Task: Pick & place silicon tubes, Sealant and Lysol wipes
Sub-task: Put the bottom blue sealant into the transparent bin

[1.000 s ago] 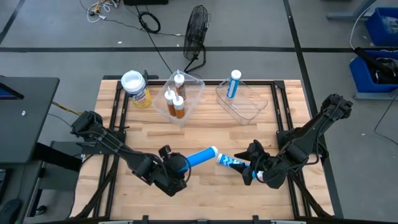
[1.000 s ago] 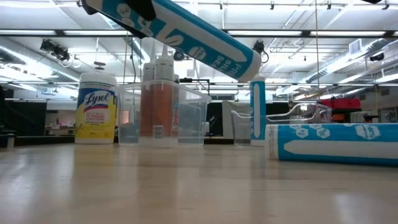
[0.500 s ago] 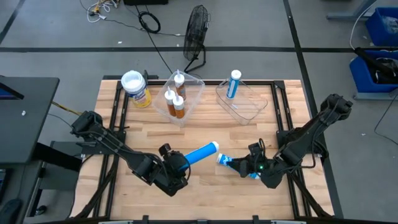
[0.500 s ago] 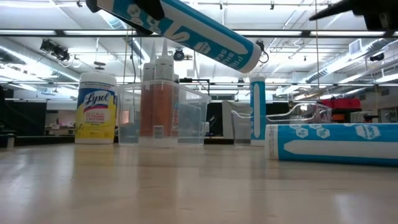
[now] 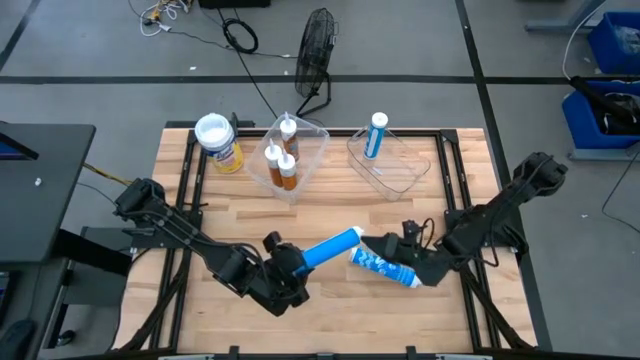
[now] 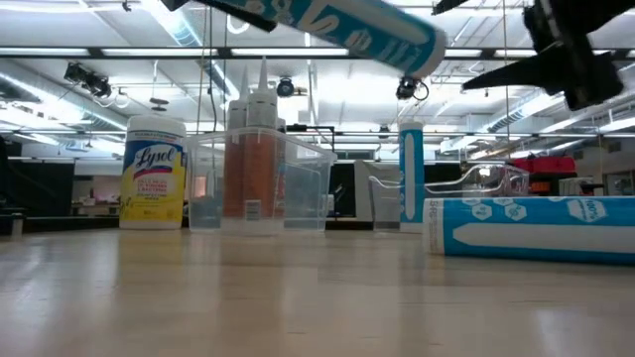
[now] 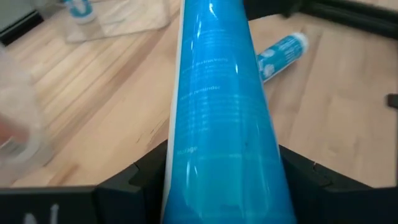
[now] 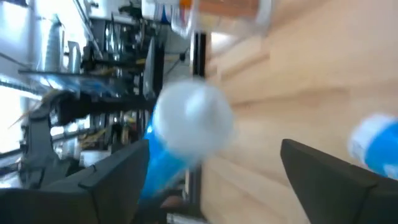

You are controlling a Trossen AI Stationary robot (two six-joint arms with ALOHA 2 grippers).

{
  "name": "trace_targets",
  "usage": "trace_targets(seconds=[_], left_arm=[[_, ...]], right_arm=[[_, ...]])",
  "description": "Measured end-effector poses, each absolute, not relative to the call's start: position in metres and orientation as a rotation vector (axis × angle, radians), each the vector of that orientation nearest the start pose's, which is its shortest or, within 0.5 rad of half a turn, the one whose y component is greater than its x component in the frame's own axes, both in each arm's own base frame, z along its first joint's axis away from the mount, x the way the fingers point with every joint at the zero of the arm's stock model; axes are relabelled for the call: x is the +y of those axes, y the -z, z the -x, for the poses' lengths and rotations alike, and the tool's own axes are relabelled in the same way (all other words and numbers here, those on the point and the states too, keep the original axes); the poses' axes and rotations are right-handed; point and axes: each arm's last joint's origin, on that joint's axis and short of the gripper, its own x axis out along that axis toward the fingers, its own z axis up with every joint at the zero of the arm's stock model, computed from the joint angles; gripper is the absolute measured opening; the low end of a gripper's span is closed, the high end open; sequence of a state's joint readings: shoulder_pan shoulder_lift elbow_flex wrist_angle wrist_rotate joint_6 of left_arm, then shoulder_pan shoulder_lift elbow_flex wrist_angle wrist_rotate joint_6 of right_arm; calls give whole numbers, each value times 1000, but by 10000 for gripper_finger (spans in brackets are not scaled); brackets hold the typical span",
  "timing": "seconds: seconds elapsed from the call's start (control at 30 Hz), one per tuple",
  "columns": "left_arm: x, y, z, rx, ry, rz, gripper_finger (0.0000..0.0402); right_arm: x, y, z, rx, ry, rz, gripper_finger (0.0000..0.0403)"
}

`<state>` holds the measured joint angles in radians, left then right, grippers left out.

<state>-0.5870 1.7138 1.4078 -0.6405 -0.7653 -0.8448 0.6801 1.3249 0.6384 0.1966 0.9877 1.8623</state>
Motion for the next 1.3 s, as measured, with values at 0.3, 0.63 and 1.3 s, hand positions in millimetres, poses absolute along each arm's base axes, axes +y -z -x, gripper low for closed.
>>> trace_targets(seconds=[0.3, 0.63, 1.3], left_arm=[[-177, -284, -327, 517, -415, 215, 215], [-170, -288, -335, 486, -405, 192, 215], [-169, -287, -334, 493, -410, 188, 215]], right_arm=[[126, -228, -236, -106, 487, -1433, 377], [121, -232, -239, -151, 502, -1430, 356], [120, -237, -240, -199, 497, -1461, 222]])
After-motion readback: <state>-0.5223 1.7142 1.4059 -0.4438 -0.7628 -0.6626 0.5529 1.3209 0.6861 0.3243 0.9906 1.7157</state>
